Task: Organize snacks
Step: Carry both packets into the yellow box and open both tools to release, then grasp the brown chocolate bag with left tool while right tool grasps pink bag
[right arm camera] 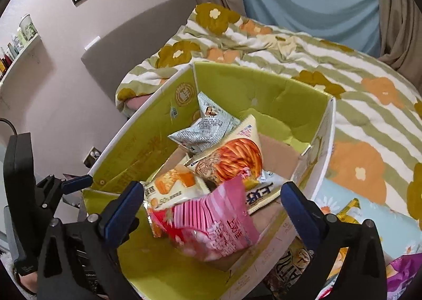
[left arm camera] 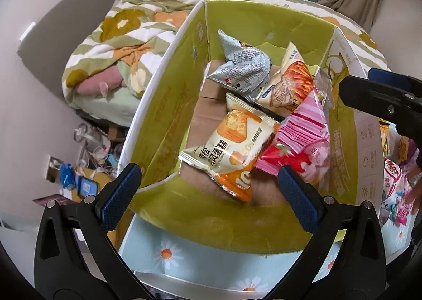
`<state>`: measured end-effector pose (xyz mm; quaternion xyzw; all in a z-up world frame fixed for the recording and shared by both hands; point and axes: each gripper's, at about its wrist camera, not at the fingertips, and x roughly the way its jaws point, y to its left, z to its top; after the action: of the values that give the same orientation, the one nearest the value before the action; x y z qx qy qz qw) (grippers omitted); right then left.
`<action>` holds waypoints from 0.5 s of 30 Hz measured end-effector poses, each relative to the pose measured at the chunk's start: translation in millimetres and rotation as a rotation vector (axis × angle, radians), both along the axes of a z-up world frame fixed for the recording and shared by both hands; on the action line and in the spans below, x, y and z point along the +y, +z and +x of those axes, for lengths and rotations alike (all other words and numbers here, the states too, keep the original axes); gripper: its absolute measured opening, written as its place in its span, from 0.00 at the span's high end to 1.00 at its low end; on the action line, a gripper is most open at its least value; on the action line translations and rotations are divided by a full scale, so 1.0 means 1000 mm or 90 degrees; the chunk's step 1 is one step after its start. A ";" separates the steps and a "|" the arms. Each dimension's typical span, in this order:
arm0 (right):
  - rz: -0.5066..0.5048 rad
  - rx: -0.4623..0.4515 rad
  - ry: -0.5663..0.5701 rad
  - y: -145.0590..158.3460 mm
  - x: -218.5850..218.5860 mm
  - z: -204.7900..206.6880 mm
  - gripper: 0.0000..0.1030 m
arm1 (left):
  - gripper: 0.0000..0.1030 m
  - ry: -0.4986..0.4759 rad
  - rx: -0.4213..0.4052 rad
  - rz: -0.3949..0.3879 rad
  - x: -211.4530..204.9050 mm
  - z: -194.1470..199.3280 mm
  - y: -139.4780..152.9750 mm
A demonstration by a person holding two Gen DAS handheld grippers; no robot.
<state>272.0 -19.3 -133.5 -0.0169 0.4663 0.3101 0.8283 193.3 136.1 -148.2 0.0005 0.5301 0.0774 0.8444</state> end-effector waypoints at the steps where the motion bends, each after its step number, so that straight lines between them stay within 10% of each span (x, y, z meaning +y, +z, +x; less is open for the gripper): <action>1: -0.006 -0.006 -0.002 0.002 0.000 -0.002 0.00 | 0.00 -0.001 -0.003 0.001 0.000 -0.001 0.002; 15: -0.011 -0.107 -0.096 0.087 -0.066 -0.055 0.00 | 0.00 -0.091 -0.095 -0.039 -0.035 -0.010 0.082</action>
<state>217.1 -84.9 -46.5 -0.0147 0.3979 0.2404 0.8852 183.4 101.1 -66.0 0.0065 0.4667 0.0007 0.8844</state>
